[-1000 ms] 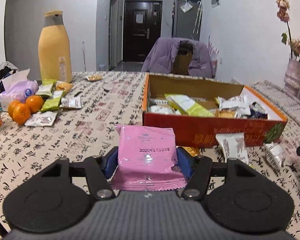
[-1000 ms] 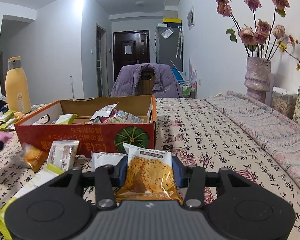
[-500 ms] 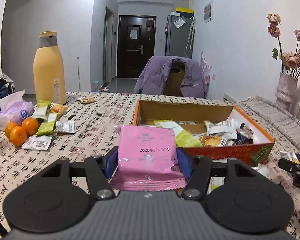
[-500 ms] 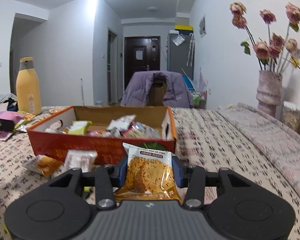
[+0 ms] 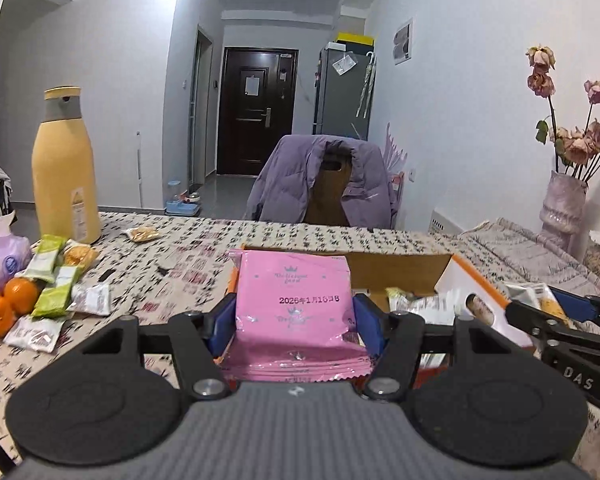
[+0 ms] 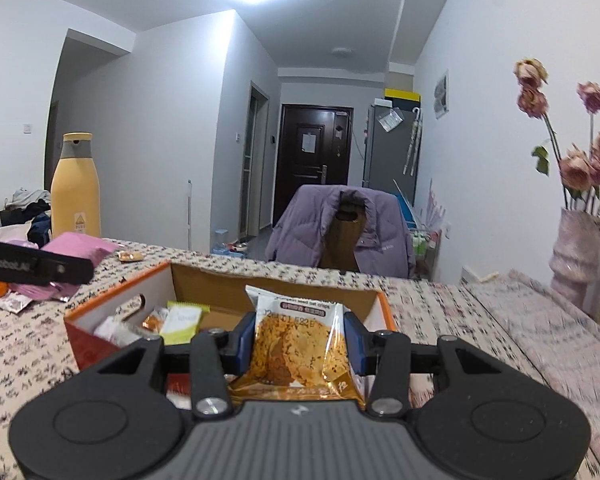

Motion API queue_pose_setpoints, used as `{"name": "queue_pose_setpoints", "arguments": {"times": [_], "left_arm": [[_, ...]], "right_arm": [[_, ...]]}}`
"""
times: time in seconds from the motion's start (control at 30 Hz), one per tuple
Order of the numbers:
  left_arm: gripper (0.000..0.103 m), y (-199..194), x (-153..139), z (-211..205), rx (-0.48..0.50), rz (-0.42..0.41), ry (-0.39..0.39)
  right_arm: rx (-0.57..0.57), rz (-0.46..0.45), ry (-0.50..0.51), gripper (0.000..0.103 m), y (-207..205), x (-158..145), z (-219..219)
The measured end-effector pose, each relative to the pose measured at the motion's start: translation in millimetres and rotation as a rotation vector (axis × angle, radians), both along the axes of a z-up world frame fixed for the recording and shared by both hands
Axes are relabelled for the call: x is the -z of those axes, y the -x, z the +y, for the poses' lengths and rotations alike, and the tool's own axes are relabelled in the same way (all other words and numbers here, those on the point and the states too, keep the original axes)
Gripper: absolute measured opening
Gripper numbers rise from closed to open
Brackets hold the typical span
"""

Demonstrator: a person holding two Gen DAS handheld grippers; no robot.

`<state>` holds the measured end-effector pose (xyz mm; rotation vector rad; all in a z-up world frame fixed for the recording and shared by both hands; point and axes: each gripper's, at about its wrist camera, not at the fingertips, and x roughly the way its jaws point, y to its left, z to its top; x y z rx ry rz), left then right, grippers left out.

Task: Organize snacks
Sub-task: 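Carry both packets into the cardboard box and open both grippers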

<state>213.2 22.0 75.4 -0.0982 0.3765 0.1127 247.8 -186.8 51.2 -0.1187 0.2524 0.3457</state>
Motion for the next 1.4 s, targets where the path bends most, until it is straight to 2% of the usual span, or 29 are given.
{"name": "queue_pose_setpoints", "arguments": {"times": [0.43,0.6,0.8,1.0,1.03,1.07,1.1,1.13,1.17,1.4], "left_arm": [[0.062,-70,-6,3,-0.036,0.003,0.0],[0.062,-91,5,7,-0.079,0.006,-0.009],[0.062,-103,27,13,-0.074,0.049,-0.016],[0.063,-103,38,13,-0.06,0.052,-0.026],[0.069,-103,38,13,-0.063,0.049,-0.025],[0.081,-101,38,14,-0.067,0.043,-0.021],[0.087,-100,37,15,-0.073,0.031,-0.014],[0.1,-98,35,16,-0.082,0.018,-0.011],[0.103,-95,35,16,-0.091,0.0,-0.012],[0.103,-93,31,13,-0.109,-0.015,-0.023]], "right_arm": [[-0.025,0.005,-0.003,0.044,-70,-13,33],[-0.019,0.018,-0.011,0.044,-88,-2,40],[-0.035,0.056,0.009,0.044,-96,19,43],[-0.03,0.12,0.0,0.046,-100,26,39],[-0.027,0.122,-0.003,0.047,-99,26,38],[-0.022,0.123,-0.005,0.06,-99,25,37],[-0.016,0.125,-0.011,0.081,-99,25,36],[-0.013,0.128,-0.023,0.091,-99,25,34],[-0.011,0.128,-0.031,0.103,-99,24,32],[0.01,0.135,-0.03,0.103,-99,23,29]]}}
